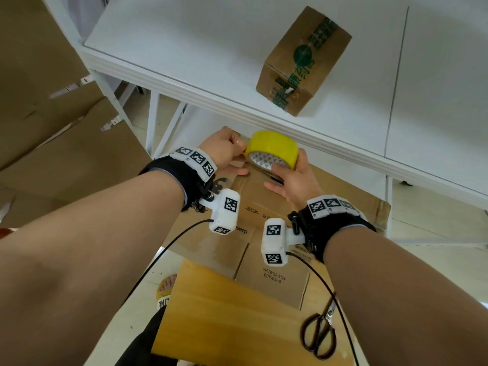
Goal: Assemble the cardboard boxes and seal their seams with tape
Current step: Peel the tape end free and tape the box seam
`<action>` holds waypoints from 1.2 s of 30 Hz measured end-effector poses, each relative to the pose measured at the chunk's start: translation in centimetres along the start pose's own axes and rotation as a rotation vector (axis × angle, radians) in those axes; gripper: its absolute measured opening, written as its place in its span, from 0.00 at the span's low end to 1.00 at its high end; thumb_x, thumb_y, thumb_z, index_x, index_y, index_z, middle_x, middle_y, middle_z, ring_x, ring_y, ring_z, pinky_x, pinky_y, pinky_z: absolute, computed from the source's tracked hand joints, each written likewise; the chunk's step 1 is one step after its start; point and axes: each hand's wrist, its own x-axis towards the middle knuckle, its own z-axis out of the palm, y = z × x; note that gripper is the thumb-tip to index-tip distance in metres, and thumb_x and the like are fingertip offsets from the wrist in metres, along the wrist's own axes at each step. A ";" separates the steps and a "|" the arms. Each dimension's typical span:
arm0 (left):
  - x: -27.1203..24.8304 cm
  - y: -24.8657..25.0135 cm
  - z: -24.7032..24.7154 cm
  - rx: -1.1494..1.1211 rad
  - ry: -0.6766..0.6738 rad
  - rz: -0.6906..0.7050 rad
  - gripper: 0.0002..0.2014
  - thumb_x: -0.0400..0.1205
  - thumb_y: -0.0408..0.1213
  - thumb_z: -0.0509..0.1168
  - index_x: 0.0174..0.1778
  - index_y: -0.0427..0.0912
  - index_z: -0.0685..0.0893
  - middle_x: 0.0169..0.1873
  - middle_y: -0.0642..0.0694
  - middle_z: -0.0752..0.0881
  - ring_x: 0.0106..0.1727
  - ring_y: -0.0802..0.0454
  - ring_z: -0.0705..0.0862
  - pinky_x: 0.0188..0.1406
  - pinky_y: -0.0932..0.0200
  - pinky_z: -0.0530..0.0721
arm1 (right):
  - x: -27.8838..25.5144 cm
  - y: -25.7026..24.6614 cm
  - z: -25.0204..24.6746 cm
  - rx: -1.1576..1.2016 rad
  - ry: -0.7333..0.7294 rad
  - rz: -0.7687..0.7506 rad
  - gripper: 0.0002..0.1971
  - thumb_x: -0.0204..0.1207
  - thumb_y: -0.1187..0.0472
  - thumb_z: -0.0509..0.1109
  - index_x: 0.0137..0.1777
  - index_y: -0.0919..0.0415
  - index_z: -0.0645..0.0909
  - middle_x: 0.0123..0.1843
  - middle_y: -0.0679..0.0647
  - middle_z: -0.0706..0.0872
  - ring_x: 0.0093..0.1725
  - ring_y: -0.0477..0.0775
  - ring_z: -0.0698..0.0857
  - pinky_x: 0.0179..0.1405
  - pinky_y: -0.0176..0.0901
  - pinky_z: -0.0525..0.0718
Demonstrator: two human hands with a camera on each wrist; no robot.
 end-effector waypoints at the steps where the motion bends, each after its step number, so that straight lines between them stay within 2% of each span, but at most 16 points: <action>1: 0.2 0.0 0.0 0.004 0.007 -0.007 0.07 0.86 0.31 0.60 0.43 0.41 0.71 0.57 0.35 0.82 0.57 0.42 0.86 0.44 0.42 0.90 | 0.0 0.0 0.0 0.021 0.014 0.009 0.19 0.83 0.70 0.65 0.64 0.46 0.70 0.62 0.47 0.81 0.63 0.52 0.82 0.55 0.55 0.90; 5: 0.2 -0.2 -0.6 0.066 0.050 -0.007 0.07 0.85 0.29 0.61 0.41 0.41 0.73 0.41 0.43 0.83 0.42 0.51 0.85 0.25 0.57 0.87 | -0.3 0.2 0.3 0.057 0.045 -0.004 0.17 0.84 0.69 0.64 0.67 0.49 0.71 0.60 0.47 0.82 0.61 0.53 0.83 0.56 0.56 0.89; 9: -0.1 0.6 -0.2 0.112 0.034 0.008 0.10 0.85 0.27 0.60 0.38 0.40 0.73 0.34 0.42 0.82 0.35 0.51 0.83 0.21 0.60 0.85 | -0.5 0.7 0.4 0.115 0.098 0.011 0.18 0.83 0.70 0.63 0.71 0.56 0.71 0.59 0.53 0.78 0.49 0.54 0.79 0.57 0.64 0.89; 11: 0.0 1.2 0.2 0.135 0.042 0.019 0.11 0.85 0.27 0.60 0.37 0.41 0.72 0.33 0.42 0.80 0.34 0.50 0.82 0.23 0.58 0.85 | -0.5 0.9 0.1 0.156 0.115 0.012 0.19 0.83 0.70 0.63 0.71 0.57 0.70 0.58 0.54 0.78 0.44 0.51 0.77 0.55 0.65 0.89; 13: 0.2 1.8 0.0 0.139 0.063 0.026 0.11 0.85 0.26 0.60 0.37 0.41 0.72 0.34 0.41 0.80 0.34 0.50 0.82 0.30 0.53 0.86 | -0.6 0.8 -0.1 0.185 0.125 0.001 0.18 0.83 0.70 0.63 0.71 0.57 0.70 0.58 0.53 0.78 0.44 0.49 0.78 0.53 0.63 0.90; 15: 0.3 1.9 -0.5 0.136 0.079 0.034 0.11 0.85 0.26 0.60 0.37 0.41 0.72 0.34 0.42 0.80 0.34 0.50 0.82 0.37 0.50 0.85 | -0.7 0.8 -0.1 0.183 0.124 -0.010 0.17 0.84 0.68 0.63 0.70 0.55 0.70 0.64 0.55 0.78 0.50 0.51 0.79 0.51 0.60 0.91; 17: 0.2 1.6 -1.1 0.143 0.080 0.038 0.11 0.84 0.26 0.61 0.37 0.41 0.72 0.34 0.42 0.81 0.34 0.50 0.82 0.39 0.50 0.85 | -0.7 1.0 0.2 0.177 0.131 -0.017 0.16 0.84 0.67 0.63 0.68 0.51 0.72 0.69 0.56 0.78 0.61 0.57 0.80 0.49 0.57 0.92; 18: 0.2 1.3 -1.3 0.149 0.080 0.038 0.11 0.84 0.26 0.61 0.37 0.42 0.72 0.34 0.43 0.81 0.34 0.50 0.82 0.39 0.51 0.85 | -0.8 1.1 0.3 0.184 0.142 -0.021 0.16 0.84 0.67 0.63 0.67 0.48 0.73 0.70 0.56 0.77 0.64 0.59 0.79 0.49 0.57 0.92; 20: 0.1 0.3 -1.4 0.162 0.080 0.027 0.12 0.85 0.27 0.62 0.37 0.43 0.72 0.34 0.43 0.81 0.34 0.51 0.82 0.38 0.53 0.84 | -0.8 1.2 0.4 0.215 0.161 -0.022 0.18 0.83 0.67 0.63 0.67 0.46 0.72 0.70 0.54 0.77 0.64 0.58 0.80 0.49 0.57 0.92; 22: 0.3 -0.9 -1.5 0.131 0.078 0.002 0.11 0.85 0.28 0.62 0.37 0.43 0.72 0.34 0.44 0.82 0.35 0.51 0.82 0.38 0.54 0.83 | -0.8 1.3 0.4 0.221 0.173 -0.014 0.17 0.84 0.66 0.64 0.69 0.48 0.72 0.66 0.51 0.78 0.59 0.54 0.80 0.50 0.56 0.91; 24: 0.4 -1.7 -1.5 0.094 0.081 -0.013 0.11 0.85 0.29 0.62 0.37 0.44 0.72 0.33 0.45 0.83 0.34 0.51 0.82 0.37 0.54 0.83 | -0.6 1.4 0.4 0.223 0.182 -0.017 0.16 0.84 0.63 0.66 0.70 0.53 0.71 0.65 0.50 0.79 0.62 0.54 0.81 0.53 0.57 0.90; 26: 0.5 -2.1 -1.4 0.091 0.080 -0.020 0.11 0.84 0.30 0.63 0.37 0.45 0.72 0.33 0.46 0.83 0.34 0.52 0.83 0.37 0.56 0.83 | -0.5 1.7 0.4 0.241 0.189 -0.015 0.14 0.83 0.58 0.69 0.67 0.56 0.73 0.67 0.53 0.80 0.65 0.57 0.82 0.54 0.56 0.90; 29: 0.7 -2.1 -1.1 0.100 0.082 -0.026 0.11 0.85 0.30 0.62 0.38 0.45 0.72 0.33 0.46 0.83 0.34 0.52 0.83 0.38 0.55 0.82 | -0.6 2.2 0.5 0.291 0.207 -0.006 0.15 0.80 0.51 0.73 0.62 0.55 0.77 0.62 0.55 0.85 0.64 0.55 0.84 0.58 0.55 0.88; 33: 1.0 -2.0 -1.0 0.084 0.066 -0.002 0.10 0.86 0.29 0.60 0.39 0.45 0.72 0.34 0.46 0.82 0.36 0.52 0.84 0.38 0.55 0.83 | -0.2 2.4 0.0 0.366 0.193 0.002 0.20 0.79 0.54 0.74 0.68 0.59 0.76 0.64 0.59 0.86 0.64 0.57 0.85 0.61 0.56 0.87; 36: 1.1 -2.1 -1.0 0.034 0.038 0.048 0.09 0.86 0.29 0.59 0.41 0.44 0.72 0.35 0.46 0.82 0.36 0.52 0.85 0.35 0.57 0.83 | 0.0 2.4 -0.4 0.384 0.180 0.039 0.21 0.82 0.55 0.71 0.72 0.61 0.76 0.65 0.60 0.85 0.63 0.58 0.86 0.55 0.51 0.89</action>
